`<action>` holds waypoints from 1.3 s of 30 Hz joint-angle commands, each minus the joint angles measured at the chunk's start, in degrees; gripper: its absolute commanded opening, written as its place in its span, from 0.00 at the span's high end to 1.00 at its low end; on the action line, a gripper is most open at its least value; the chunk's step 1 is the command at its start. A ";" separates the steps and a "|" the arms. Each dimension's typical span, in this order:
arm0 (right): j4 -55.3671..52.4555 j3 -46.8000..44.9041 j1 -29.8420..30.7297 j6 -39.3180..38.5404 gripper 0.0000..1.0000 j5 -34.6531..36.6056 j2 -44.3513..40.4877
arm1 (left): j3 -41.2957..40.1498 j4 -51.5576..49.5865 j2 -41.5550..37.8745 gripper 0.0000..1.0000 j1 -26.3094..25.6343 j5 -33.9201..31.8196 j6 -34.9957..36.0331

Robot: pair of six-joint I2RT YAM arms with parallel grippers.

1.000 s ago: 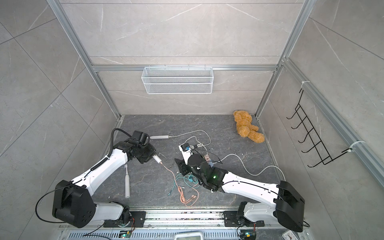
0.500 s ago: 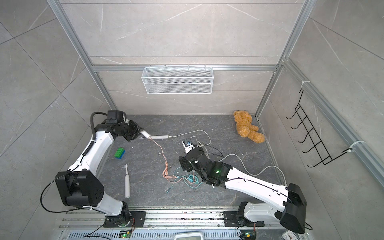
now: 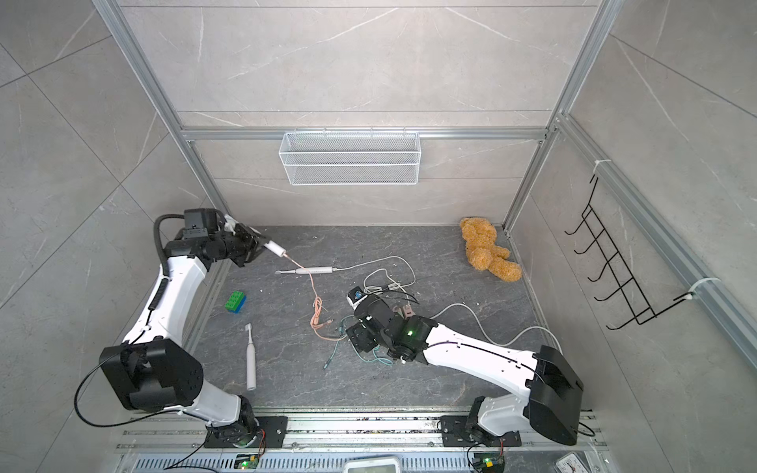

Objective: Charge the electric toothbrush
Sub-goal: Place the electric toothbrush at the center of the board.

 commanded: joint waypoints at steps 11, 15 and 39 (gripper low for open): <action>-3.51 11.15 -0.11 6.37 0.24 -0.95 12.97 | -3.83 4.31 14.12 1.00 -0.24 -1.79 3.56; -5.48 16.78 -0.38 11.19 0.26 -0.20 18.64 | -7.94 6.34 14.83 1.00 -1.66 -3.53 2.69; -8.01 20.45 -4.01 16.64 0.54 -3.92 32.30 | -8.88 2.77 20.76 0.98 -5.98 -16.66 6.93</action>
